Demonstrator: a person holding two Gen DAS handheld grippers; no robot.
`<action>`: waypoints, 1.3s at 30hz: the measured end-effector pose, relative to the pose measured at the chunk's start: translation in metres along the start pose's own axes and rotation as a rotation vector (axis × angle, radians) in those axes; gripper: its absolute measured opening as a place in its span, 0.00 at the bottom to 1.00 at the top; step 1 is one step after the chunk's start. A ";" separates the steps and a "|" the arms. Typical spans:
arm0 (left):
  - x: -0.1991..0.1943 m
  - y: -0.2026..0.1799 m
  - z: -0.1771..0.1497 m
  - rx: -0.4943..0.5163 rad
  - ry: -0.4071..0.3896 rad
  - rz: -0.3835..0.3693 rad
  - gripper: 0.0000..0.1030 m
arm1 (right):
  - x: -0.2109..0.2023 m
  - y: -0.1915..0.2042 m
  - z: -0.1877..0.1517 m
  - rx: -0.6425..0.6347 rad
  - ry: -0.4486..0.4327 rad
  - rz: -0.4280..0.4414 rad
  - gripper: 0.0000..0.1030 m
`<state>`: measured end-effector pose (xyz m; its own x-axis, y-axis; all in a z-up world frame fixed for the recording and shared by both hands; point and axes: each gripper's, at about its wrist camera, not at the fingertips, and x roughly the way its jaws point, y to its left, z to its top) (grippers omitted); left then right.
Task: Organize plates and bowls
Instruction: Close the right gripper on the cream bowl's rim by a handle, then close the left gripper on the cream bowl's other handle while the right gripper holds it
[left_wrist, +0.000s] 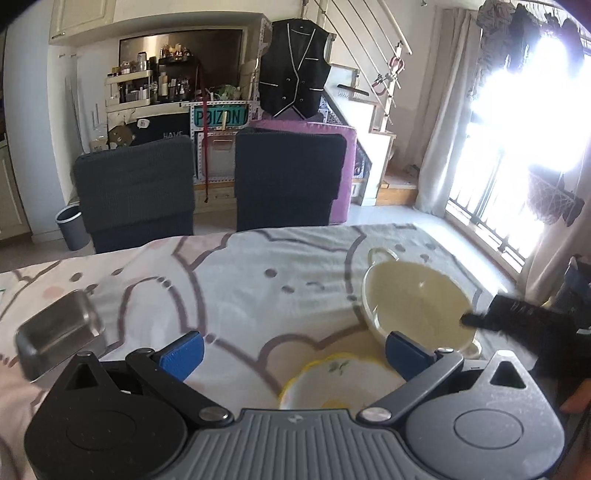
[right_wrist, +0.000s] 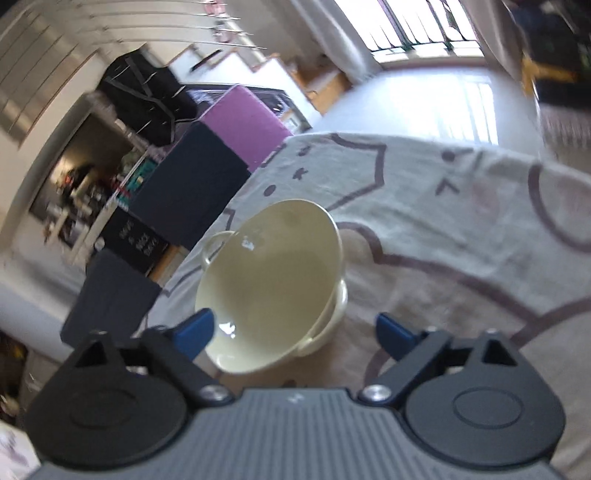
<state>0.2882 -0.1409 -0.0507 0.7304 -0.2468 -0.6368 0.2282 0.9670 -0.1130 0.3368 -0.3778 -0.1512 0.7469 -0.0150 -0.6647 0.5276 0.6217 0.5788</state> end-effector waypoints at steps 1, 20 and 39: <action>0.003 -0.002 0.001 -0.006 -0.005 -0.015 1.00 | 0.004 -0.002 0.001 0.020 0.007 -0.008 0.79; 0.014 0.003 -0.029 -0.092 0.029 -0.174 1.00 | 0.021 -0.007 -0.003 0.018 0.063 -0.081 0.23; 0.038 -0.029 -0.033 -0.085 0.121 -0.388 0.68 | -0.043 -0.105 0.055 0.018 0.057 -0.190 0.19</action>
<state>0.2881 -0.1761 -0.0971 0.5189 -0.5894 -0.6192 0.4141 0.8069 -0.4211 0.2720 -0.4854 -0.1573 0.6091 -0.0864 -0.7884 0.6649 0.5974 0.4483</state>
